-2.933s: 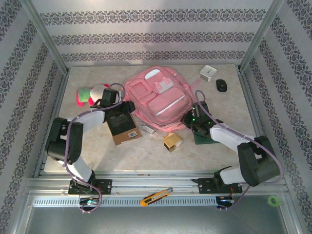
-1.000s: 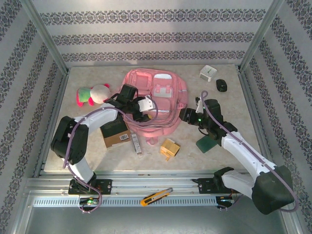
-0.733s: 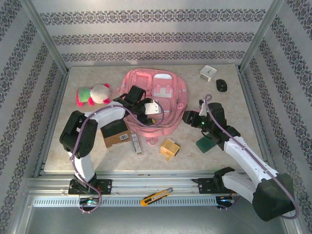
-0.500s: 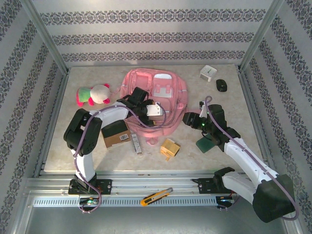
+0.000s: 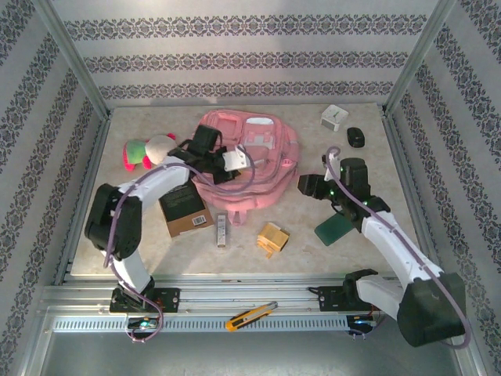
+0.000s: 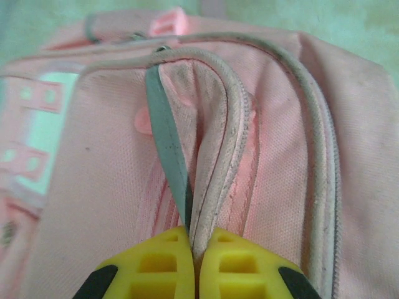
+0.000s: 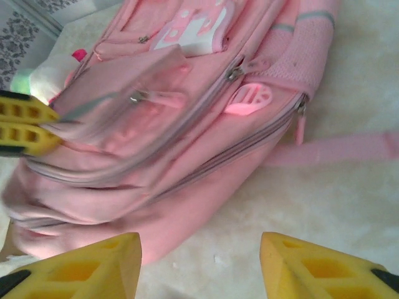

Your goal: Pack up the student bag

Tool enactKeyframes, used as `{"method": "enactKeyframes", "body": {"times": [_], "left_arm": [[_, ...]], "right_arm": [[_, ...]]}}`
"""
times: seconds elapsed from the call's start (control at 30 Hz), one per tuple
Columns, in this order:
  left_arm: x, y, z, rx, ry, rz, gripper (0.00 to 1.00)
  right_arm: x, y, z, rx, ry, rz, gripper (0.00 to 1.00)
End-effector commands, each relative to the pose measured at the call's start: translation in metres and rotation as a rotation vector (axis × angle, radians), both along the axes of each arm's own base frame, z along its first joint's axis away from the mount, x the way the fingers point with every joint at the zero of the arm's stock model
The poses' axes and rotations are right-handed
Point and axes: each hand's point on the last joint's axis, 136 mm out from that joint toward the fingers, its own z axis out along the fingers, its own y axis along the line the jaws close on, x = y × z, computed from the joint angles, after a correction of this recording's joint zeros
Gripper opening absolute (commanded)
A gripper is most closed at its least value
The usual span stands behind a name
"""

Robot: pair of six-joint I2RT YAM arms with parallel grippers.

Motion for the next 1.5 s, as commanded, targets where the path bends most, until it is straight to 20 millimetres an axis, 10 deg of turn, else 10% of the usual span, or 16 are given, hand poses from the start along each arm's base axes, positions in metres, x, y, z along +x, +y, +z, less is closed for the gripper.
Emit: {"method": "enactKeyframes", "body": {"times": [0.0, 0.57, 0.9, 1.27, 1.37, 1.47], "left_arm": [[-0.004, 0.004, 0.080, -0.184, -0.062, -0.052, 0.00], [0.021, 0.044, 0.153, -0.413, -0.133, -0.038, 0.00], [0.026, 0.047, 0.148, -0.404, -0.132, -0.038, 0.00], [0.034, 0.049, 0.139, -0.400, -0.136, -0.004, 0.00], [0.034, 0.050, 0.140, -0.400, -0.139, -0.004, 0.00], [0.032, 0.049, 0.142, -0.404, -0.139, -0.014, 0.00]], "right_arm": [[0.015, 0.015, 0.021, -0.113, -0.184, 0.249, 0.52], [0.088, 0.030, -0.049, -0.334, -0.282, 0.716, 0.41], [0.099, 0.042, -0.030, -0.234, -0.390, 0.796, 0.37], [0.088, 0.034, -0.004, -0.166, -0.449, 0.794, 0.00], [0.090, 0.034, -0.005, -0.149, -0.435, 0.785, 0.02], [0.099, 0.032, -0.012, -0.142, -0.379, 0.755, 0.33]]}}
